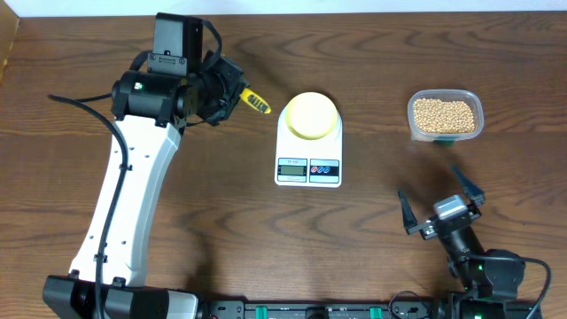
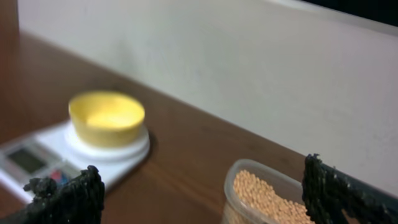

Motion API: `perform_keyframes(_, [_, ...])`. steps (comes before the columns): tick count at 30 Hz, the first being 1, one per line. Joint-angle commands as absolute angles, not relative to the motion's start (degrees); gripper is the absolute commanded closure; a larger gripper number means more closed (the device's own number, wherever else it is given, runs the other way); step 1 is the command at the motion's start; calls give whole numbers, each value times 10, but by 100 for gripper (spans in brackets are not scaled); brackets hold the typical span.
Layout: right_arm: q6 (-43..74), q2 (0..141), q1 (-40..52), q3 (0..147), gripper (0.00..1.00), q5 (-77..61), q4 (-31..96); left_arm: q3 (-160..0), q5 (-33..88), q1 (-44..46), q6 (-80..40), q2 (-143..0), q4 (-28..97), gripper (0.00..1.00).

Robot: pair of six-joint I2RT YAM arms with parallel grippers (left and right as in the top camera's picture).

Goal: Scoop item into bowl and weigh 50g on scale
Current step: 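Reach the right gripper to the scoop handle held by the left gripper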

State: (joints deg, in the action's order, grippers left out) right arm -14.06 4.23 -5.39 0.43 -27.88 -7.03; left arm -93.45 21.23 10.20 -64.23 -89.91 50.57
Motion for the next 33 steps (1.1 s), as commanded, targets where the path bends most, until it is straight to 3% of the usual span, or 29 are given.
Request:
perform_keyframes(1, [47,42,-56,25,1,-265,-95,-929,251,101,-657,-899,490,92])
perform_keyframes(6, [169,89,-56,120,1,-260,-96,-929,251,101,-657,-899,457,92])
perform_keyframes(16, [201,330,-56,374,1,-387,-121,-929,369,101,-735,-899,394,92])
perform_keyframes(21, [208,392,-56,385,1,-411,-136,-929,422,105,-758,-899,373,92])
perform_keyframes(31, [363,478,-51,385,1,-444,-113,-929,422,154,-757,-899,371,92])
perform_keyframes(33, [396,501,-51,386,10,-474,-140,-929,392,169,-762,-899,371,92])
